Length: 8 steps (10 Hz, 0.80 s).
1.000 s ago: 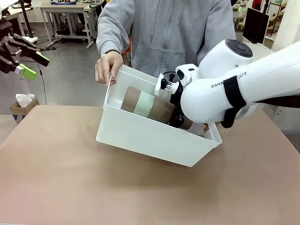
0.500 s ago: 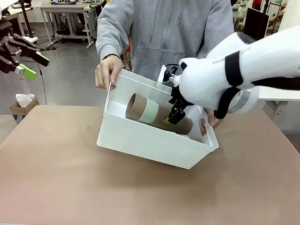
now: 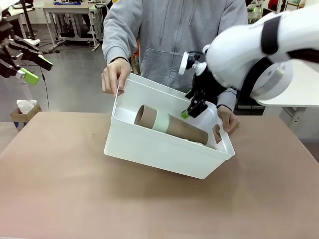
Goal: Stack the cups and store them in the basket.
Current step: Place the stack of Reusable plastic cups into the Pantry Basket.
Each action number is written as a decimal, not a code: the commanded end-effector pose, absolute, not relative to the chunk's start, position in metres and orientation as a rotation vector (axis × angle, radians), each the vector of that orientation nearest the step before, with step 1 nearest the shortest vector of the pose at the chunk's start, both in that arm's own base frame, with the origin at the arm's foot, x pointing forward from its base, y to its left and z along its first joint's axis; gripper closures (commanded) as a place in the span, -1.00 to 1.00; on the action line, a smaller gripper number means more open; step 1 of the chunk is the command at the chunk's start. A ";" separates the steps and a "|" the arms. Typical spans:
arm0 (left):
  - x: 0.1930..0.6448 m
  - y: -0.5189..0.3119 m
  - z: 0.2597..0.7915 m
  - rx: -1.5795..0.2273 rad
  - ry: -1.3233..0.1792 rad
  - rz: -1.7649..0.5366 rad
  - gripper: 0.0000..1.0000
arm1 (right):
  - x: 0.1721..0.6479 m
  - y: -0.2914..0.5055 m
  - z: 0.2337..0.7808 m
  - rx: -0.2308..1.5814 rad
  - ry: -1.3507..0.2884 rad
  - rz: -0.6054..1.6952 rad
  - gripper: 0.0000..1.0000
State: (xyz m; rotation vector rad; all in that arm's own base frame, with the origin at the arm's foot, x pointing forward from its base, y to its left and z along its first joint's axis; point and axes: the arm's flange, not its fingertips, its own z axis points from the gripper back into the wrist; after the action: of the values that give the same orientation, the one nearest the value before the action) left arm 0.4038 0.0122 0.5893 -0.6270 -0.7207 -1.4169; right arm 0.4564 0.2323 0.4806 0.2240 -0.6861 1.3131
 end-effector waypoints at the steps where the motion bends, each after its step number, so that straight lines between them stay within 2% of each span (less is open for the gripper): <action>1: 0.403 0.011 0.591 -0.630 -0.724 -1.422 -1.00 | 0.444 0.171 0.523 0.282 -0.742 1.319 -1.00; 5: 0.403 0.011 0.591 -0.630 -0.724 -1.422 -1.00 | 0.405 0.049 0.566 0.455 -0.840 1.271 -1.00; 8: 0.403 0.011 0.591 -0.630 -0.724 -1.422 -1.00 | 0.391 -0.023 0.537 0.562 -0.880 1.206 -1.00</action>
State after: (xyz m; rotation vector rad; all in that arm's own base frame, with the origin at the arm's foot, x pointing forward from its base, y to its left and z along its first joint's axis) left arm 0.4038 0.0118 0.5898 -0.6262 -0.7210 -1.4180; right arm 0.3862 -0.0173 0.5529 0.5191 -0.8571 1.2002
